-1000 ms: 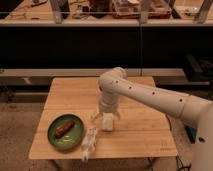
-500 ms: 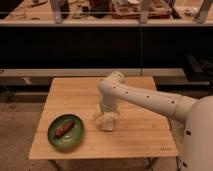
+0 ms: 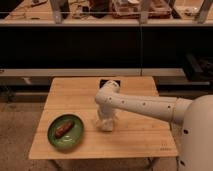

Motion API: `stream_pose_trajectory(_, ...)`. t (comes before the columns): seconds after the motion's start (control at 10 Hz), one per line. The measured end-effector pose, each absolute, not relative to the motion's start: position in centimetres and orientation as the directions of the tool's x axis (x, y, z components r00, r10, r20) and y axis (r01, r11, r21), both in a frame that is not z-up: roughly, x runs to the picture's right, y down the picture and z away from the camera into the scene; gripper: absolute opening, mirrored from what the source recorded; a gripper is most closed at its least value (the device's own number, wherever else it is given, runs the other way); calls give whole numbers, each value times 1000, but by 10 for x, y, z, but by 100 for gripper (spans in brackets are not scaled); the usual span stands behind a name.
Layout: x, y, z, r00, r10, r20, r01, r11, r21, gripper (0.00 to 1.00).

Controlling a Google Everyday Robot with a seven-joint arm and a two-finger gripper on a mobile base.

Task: Place the white sponge in the ceramic bowl

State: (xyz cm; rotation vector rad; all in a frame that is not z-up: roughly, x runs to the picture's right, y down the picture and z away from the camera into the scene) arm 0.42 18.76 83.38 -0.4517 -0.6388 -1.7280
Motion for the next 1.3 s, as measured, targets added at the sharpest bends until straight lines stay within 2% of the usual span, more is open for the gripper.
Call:
stream_pose_trajectory(0.3, 3, 206, 843, -249, -755, 606, 969, -186, 165, 77)
stream_pose_trajectory(0.6, -5, 211, 844, -246, -754, 609, 969, -170, 181, 50)
stream_pose_trajectory(0.8, -15, 211, 844, -255, -750, 610, 966, -173, 191, 26)
stream_pose_trajectory(0.9, -19, 212, 844, -263, -746, 612, 964, -176, 200, 20)
stream_pose_trajectory(1.1, -33, 208, 832, -300, -734, 609, 951, -181, 250, 17)
stream_pose_trajectory(1.3, -52, 190, 803, -341, -743, 576, 927, -166, 335, 17)
